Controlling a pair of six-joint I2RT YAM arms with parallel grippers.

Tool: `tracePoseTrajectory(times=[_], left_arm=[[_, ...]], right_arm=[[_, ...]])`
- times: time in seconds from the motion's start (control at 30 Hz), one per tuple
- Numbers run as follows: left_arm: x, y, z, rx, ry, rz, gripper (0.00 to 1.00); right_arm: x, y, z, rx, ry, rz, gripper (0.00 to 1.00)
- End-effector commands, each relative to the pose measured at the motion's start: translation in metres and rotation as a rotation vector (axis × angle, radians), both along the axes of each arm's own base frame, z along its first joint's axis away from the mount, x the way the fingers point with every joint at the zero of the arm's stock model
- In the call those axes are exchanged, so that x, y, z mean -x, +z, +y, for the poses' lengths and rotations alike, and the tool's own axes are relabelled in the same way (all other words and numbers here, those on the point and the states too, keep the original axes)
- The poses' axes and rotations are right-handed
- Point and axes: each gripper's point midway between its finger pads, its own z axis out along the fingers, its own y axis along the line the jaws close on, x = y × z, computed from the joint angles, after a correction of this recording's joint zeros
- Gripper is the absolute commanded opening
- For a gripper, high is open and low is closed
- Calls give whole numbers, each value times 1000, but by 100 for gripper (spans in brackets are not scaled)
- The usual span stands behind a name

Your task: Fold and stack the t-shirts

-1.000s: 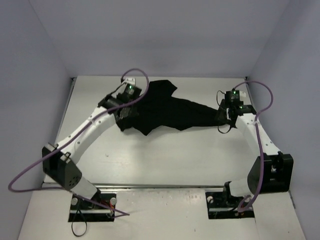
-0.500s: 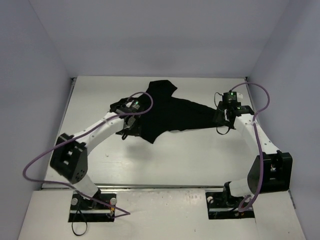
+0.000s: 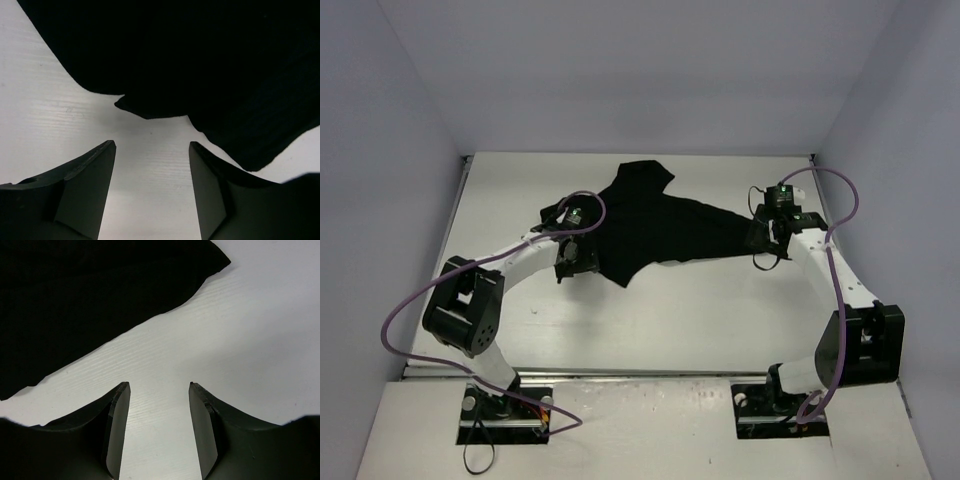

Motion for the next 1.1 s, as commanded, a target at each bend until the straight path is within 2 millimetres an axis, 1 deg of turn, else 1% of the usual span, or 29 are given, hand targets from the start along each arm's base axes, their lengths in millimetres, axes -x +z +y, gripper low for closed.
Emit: tracePoseTrajectory(times=[0.0,0.1,0.27,0.4,0.5,0.67,0.8,0.97,1.07], left_arm=[[-33,14,-5,106,61,-121,58],[-37,8,-5,96,38,-118,60],[-47,-2,-4,89,22,-124,60],[-54,-6,0,75,9,-123,60],[-59,-4,4,68,3,-136,59],[-66,5,15,60,-3,-165,54],[-66,9,18,60,-12,-171,47],[-61,19,16,84,-17,-178,23],[-54,27,17,90,-4,-175,14]], right_arm=[[-4,14,3,-11,2,-49,48],[-3,15,1,-2,0,-54,48],[-2,15,0,4,0,-53,48],[-1,17,-1,5,-1,-59,48],[-1,18,-2,8,0,-61,48],[1,16,-2,7,0,-57,48],[1,16,0,3,4,-57,48],[1,17,-1,1,4,-60,48],[2,17,0,0,4,-62,48]])
